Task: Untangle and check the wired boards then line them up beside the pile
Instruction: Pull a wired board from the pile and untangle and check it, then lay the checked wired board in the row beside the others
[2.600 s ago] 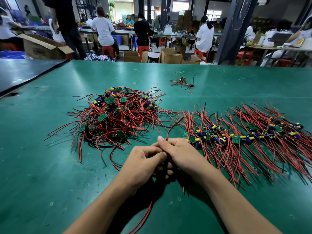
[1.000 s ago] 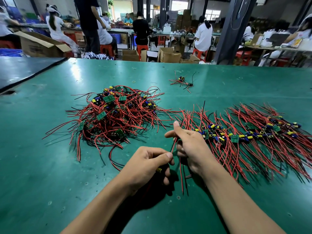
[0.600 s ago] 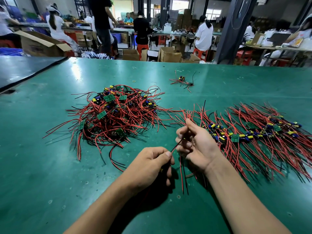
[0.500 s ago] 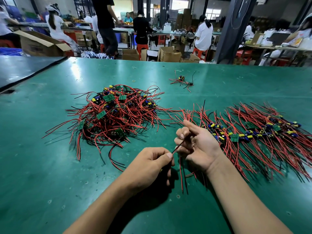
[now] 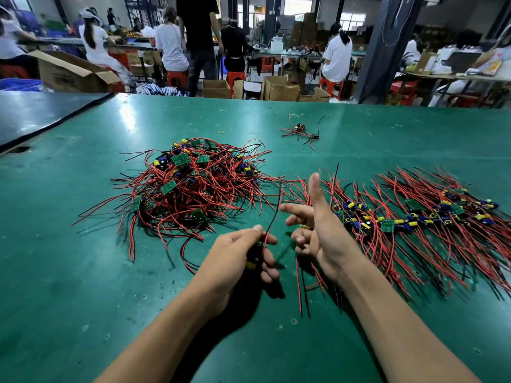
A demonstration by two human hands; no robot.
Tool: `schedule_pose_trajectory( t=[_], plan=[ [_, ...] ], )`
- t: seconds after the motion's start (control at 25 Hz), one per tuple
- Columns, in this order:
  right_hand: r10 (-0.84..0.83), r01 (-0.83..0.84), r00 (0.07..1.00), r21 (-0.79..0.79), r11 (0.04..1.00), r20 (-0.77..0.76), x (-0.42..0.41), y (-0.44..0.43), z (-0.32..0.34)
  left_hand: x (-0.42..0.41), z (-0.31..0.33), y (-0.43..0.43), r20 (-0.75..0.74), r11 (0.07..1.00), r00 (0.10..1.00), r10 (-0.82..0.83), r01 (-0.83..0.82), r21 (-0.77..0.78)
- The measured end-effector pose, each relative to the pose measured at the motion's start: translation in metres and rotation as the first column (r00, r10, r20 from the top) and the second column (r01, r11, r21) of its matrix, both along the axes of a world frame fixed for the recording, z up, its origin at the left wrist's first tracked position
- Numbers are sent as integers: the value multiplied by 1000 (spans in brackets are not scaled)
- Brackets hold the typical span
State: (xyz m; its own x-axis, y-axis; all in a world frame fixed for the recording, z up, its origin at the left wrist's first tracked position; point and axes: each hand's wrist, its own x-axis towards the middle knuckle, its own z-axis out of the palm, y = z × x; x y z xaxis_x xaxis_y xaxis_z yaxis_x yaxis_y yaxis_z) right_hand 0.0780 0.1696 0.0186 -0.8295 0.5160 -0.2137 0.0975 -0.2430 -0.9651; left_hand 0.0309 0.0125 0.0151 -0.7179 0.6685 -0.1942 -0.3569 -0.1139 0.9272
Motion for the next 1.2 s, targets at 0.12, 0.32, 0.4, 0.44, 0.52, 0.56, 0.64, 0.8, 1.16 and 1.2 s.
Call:
schedule_pose_trajectory(
  t=[0.12,0.32,0.4,0.44,0.52,0.56,0.64,0.8,1.16,1.2],
  plan=[
    [8,-7,999,17,1000,-35,0,-3,1,-5,1,0,143,998,989,22,-30,50],
    [126,-93,987,291,952,-98,4,-33,1,-13,-3,5,205,986,978,-38,3,169],
    [135,-103,991,527,843,-23,3,-45,-4,-14,-2,3,279,952,954,-107,18,305],
    [125,-98,992,620,779,0,2,-50,-6,-15,-2,2,297,934,944,-142,28,358],
    [87,-50,996,692,721,-19,-1,-52,-9,-17,-1,0,289,936,947,-142,33,352],
    [56,-10,998,702,712,-42,-2,-49,-9,-18,-1,-1,283,951,953,-106,14,308],
    [-61,93,996,744,661,-70,-1,-37,-8,-19,-3,1,244,980,970,2,-50,190],
    [-288,122,957,861,493,29,5,2,-9,-19,-7,3,143,986,978,150,-159,53],
    [-209,-210,957,978,-10,203,1,-19,-21,-19,-4,-3,68,994,992,104,-103,-20],
    [-262,-225,940,974,8,219,1,-13,-20,-19,-4,-3,63,995,993,99,-98,-15]
  ],
)
